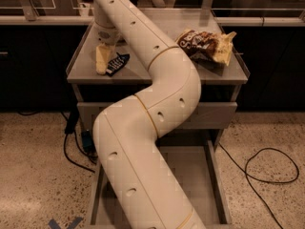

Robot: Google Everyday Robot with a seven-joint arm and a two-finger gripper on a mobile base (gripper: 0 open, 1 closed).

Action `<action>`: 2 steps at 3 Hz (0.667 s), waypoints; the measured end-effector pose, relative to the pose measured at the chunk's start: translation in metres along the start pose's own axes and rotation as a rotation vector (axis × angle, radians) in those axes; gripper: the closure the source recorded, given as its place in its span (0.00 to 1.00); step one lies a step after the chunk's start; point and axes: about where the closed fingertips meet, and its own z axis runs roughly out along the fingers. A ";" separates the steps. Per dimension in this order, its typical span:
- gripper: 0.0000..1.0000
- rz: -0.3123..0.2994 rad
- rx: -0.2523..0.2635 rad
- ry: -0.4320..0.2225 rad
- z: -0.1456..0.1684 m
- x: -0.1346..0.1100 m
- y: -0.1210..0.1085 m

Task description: Place rxbar blueberry into middle drawer

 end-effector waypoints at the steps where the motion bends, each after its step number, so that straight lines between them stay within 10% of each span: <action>1: 1.00 0.000 0.000 0.000 -0.007 -0.001 0.003; 2: 1.00 0.000 0.002 -0.002 -0.010 0.000 0.006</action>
Offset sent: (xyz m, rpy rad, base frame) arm -0.0536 -0.0419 0.1290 0.1453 -0.1794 0.0723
